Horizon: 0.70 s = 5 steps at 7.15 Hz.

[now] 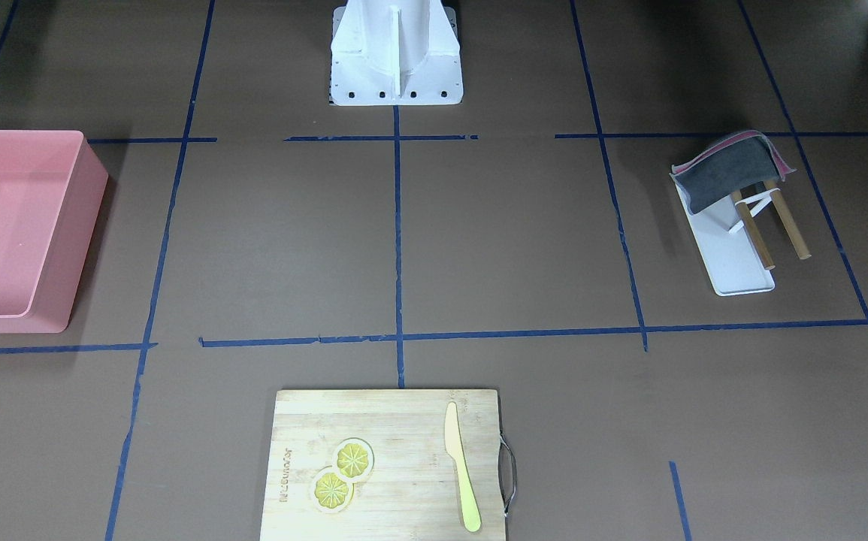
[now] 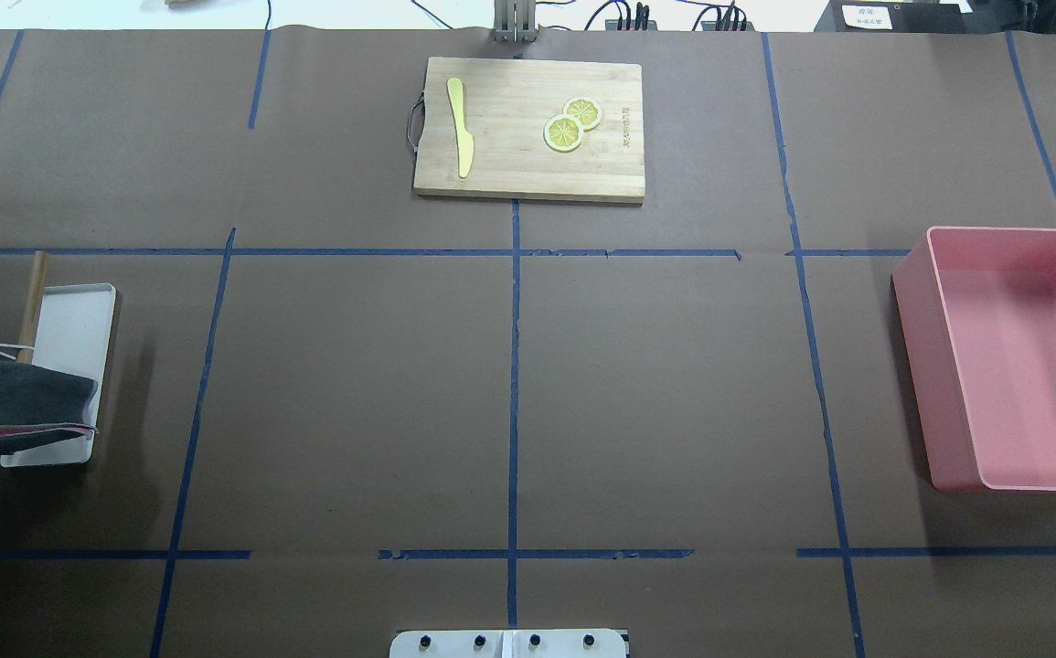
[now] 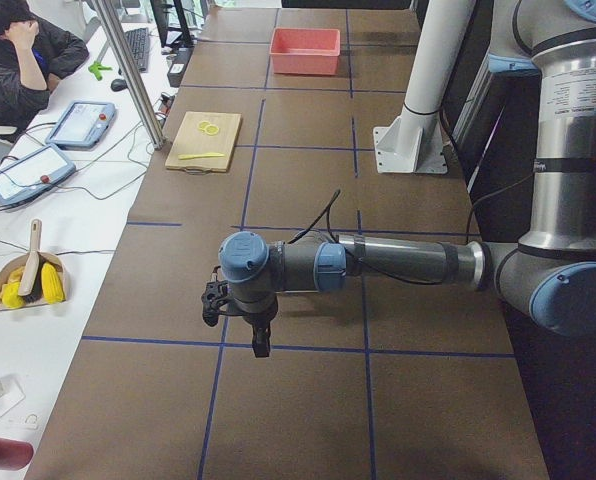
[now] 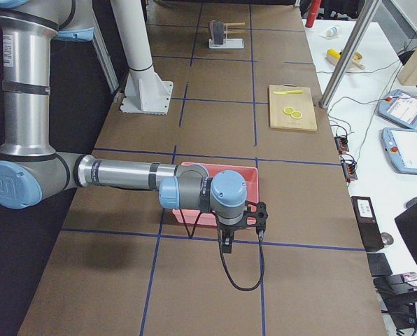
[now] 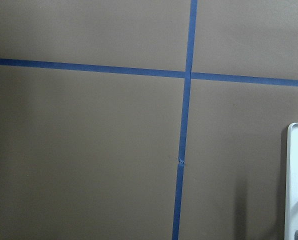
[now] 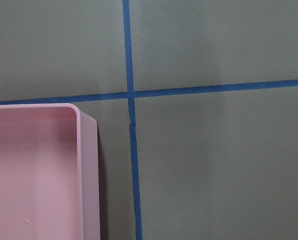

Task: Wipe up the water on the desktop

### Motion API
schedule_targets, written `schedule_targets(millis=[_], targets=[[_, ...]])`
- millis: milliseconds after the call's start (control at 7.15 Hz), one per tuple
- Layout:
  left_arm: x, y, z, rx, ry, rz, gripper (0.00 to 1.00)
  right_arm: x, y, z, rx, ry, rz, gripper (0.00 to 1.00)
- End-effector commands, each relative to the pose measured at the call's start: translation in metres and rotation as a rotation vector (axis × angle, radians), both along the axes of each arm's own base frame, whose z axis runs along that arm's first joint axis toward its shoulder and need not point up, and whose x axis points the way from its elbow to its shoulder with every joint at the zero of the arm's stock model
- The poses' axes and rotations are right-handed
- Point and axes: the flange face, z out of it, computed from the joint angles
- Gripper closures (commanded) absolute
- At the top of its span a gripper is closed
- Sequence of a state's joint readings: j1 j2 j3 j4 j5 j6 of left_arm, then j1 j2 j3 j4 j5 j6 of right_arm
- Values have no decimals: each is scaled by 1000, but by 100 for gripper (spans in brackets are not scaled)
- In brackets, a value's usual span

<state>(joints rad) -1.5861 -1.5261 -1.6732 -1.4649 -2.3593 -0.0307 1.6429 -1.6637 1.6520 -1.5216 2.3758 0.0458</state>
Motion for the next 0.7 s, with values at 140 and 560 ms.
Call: schedule_targets(millis=[140, 560], targets=[[0, 2, 5, -14, 2, -4, 0, 0, -3, -5, 10, -7, 3, 0], [1, 0, -6, -24, 8, -34, 0, 0, -4, -7, 15, -9, 3, 0]])
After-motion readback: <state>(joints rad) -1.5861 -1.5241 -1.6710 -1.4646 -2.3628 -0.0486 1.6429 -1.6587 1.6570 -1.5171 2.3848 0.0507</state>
